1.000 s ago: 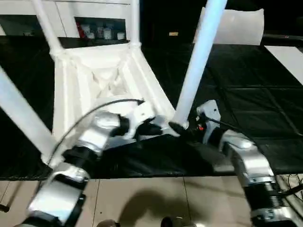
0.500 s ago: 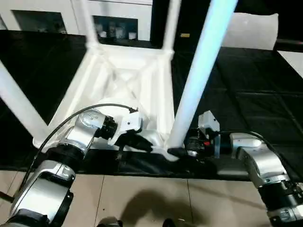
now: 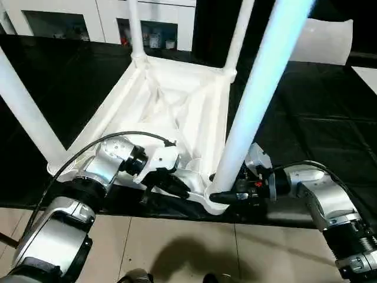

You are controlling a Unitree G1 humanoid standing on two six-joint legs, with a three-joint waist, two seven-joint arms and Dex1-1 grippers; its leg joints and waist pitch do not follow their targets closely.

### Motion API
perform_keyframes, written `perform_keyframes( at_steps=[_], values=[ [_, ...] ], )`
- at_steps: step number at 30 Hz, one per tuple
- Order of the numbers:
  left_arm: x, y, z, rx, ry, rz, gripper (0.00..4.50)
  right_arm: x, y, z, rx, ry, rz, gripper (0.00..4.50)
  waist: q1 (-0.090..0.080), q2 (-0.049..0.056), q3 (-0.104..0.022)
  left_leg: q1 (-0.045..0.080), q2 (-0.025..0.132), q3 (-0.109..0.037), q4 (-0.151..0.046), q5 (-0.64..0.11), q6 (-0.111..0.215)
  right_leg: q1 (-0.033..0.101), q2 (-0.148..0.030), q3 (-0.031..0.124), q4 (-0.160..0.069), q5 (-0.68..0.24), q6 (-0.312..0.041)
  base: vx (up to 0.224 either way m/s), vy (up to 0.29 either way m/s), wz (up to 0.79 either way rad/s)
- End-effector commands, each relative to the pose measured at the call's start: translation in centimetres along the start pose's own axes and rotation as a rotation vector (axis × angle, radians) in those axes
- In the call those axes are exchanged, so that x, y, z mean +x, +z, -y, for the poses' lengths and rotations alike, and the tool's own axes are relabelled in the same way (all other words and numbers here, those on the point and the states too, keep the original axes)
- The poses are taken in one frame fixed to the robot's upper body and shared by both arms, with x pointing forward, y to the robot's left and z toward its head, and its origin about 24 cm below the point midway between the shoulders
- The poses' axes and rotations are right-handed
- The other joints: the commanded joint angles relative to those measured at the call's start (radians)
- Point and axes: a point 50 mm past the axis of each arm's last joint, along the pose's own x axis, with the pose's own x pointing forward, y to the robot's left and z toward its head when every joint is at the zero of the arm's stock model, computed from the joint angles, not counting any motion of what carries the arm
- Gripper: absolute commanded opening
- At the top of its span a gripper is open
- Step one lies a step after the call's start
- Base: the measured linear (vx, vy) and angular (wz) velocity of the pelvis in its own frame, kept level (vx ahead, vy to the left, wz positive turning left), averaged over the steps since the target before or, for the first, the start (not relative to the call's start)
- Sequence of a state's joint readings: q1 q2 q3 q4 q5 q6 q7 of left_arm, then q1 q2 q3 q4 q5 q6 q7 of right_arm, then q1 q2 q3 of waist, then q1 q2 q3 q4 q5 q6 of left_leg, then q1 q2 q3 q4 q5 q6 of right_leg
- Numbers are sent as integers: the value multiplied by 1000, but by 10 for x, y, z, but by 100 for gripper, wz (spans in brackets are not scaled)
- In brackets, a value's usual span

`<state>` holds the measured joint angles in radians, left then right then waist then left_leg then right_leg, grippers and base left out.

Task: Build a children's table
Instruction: Rotate leg to tighten

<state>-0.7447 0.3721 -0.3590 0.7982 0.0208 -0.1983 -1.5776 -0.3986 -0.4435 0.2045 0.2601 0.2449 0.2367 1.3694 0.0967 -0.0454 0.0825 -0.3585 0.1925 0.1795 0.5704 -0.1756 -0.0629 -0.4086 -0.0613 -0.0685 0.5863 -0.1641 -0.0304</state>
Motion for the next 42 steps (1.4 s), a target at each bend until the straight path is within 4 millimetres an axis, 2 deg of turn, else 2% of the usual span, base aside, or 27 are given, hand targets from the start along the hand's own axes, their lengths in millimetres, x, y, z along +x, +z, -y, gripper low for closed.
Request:
perform_keyframes(
  at_steps=[1, 5, 9, 11, 12, 14, 15, 17, 18, 20, 22, 24, 25, 26, 27, 30, 31, 33, 34, 36, 39, 40, 42],
  values=[
    [8, 5, 0, 43, -79, -45, 0, 0, 1, -1, 5, 42, 2, 209, -3, -1, -72, 10, 46, -4, -54, -133, 78, 58, -83, 51, -52, -171, -224, 0, 0, 0],
    [7, 4, 0, 41, -76, -46, 0, 1, 1, -2, 10, 50, 7, 207, -2, -1, -73, 10, 47, -4, -53, -131, 79, 59, -83, 50, -50, -159, -230, 0, 0, 0],
    [11, 6, -7, 2, 48, -10, 0, 7, 6, 3, 75, -81, 119, 206, -2, -2, -72, 9, 46, -4, -53, -134, 75, 58, -83, 51, -51, -176, -225, 0, 0, 0],
    [16, 7, -14, -42, 149, 6, 0, 14, 4, 5, 113, -179, 159, 206, -4, -2, -66, 11, 44, -5, -55, -179, 50, 53, -84, 50, -62, -275, -202, 0, 0, 0],
    [19, 8, -18, -54, 199, 16, 0, 18, 2, 5, 139, -216, 170, 206, -6, -3, -60, 17, 44, -6, -57, -212, 35, 46, -87, 52, -74, -356, -179, 0, 0, 0],
    [26, 13, -22, -92, 253, 69, 0, 27, -2, 4, 155, -277, 168, 206, -11, -5, -58, 16, 40, -11, -60, -239, 19, 49, -89, 49, -81, -443, -151, 0, 0, 0],
    [32, 17, -25, -98, 290, 83, 0, 34, -4, 4, 177, -328, 177, 206, -18, -5, -56, 18, 39, -15, -63, -253, 9, 44, -89, 49, -90, -510, -119, 0, 0, 0],
    [39, 21, -29, -125, 343, 95, 0, 44, -6, 5, 225, -402, 182, 206, -26, -7, -53, 12, 35, -18, -66, -266, 6, 48, -87, 46, -95, -553, -97, 0, 0, 0],
    [42, 23, -33, -145, 383, 105, 0, 49, -7, 6, 240, -436, 179, 206, -34, -8, -52, 12, 33, -20, -66, -279, 3, 45, -88, 43, -102, -594, -79, 0, 0, 0],
    [48, 29, -39, -185, 451, 129, 0, 59, -7, 7, 254, -495, 174, 206, -47, -10, -53, 14, 30, -21, -63, -283, 7, 42, -87, 41, -108, -620, -67, 0, 0, 0],
    [55, 38, -48, -240, 557, 164, 0, 71, -5, 11, 303, -604, 179, 205, -59, -7, -51, 18, 29, -21, -62, -295, 13, 35, -86, 39, -116, -638, -66, 0, 0, 0],
    [60, 44, -53, -279, 622, 182, 0, 78, -3, 16, 325, -704, 165, 204, -69, -5, -50, 18, 28, -26, -63, -316, 4, 35, -85, 31, -120, -655, -63, 0, 0, 0],
    [61, 47, -56, -283, 657, 179, 0, 82, -2, 19, 327, -744, 154, 204, -71, -6, -51, 18, 27, -28, -64, -318, 5, 38, -85, 29, -121, -652, -59, 0, 0, 0],
    [63, 51, -58, -286, 695, 172, 0, 87, 2, 23, 364, -797, 172, 204, -76, 0, -49, 16, 30, -31, -69, -337, 6, 37, -84, 30, -122, -635, -58, 0, 0, 0],
    [64, 53, -59, -277, 709, 165, 0, 90, 6, 25, 381, -805, 199, 204, -80, -1, -49, 21, 29, -31, -69, -360, 8, 32, -85, 30, -125, -632, -60, 0, 0, 0],
    [66, 55, -58, -263, 704, 161, 0, 93, 13, 26, 372, -788, 247, 204, -81, -1, -50, 16, 30, -29, -72, -340, 25, 38, -85, 36, -122, -571, -72, 0, 0, 0],
    [66, 55, -58, -265, 700, 162, 0, 93, 15, 26, 358, -781, 252, 255, -81, 0, -52, 17, 32, -28, -72, -334, 29, 37, -85, 38, -120, -547, -78, 0, 0, 0],
    [63, 52, -56, -263, 688, 149, 0, 91, 15, 25, 318, -766, 244, 268, -82, 1, -55, 11, 36, -24, -75, -296, 37, 42, -84, 45, -106, -431, -117, 0, 0, 0],
    [62, 49, -54, -256, 682, 139, 0, 89, 13, 25, 309, -764, 238, 268, -83, -3, -56, 9, 36, -21, -73, -280, 44, 44, -83, 47, -100, -385, -135, 0, 0, 0],
    [54, 40, -51, -246, 666, 119, 0, 78, 10, 26, 288, -763, 238, 306, -82, -3, -56, 6, 36, -19, -71, -256, 56, 48, -86, 48, -95, -355, -151, 0, 0, 0],
    [43, 31, -47, -243, 650, 106, 0, 64, 8, 27, 242, -756, 240, 324, -86, -3, -56, 7, 35, -17, -69, -255, 67, 46, -85, 47, -99, -386, -152, 0, 0, 0],
    [37, 27, -45, -240, 636, 102, 0, 56, 7, 27, 221, -746, 241, 335, -84, -4, -57, 5, 32, -16, -67, -249, 69, 49, -85, 47, -100, -396, -147, 0, 0, 0],
    [29, 20, -40, -213, 589, 90, 0, 44, 6, 25, 175, -697, 225, 355, -83, -5, -59, 2, 32, -14, -67, -213, 82, 52, -82, 48, -96, -359, -146, 0, 0, 0]
  ],
)
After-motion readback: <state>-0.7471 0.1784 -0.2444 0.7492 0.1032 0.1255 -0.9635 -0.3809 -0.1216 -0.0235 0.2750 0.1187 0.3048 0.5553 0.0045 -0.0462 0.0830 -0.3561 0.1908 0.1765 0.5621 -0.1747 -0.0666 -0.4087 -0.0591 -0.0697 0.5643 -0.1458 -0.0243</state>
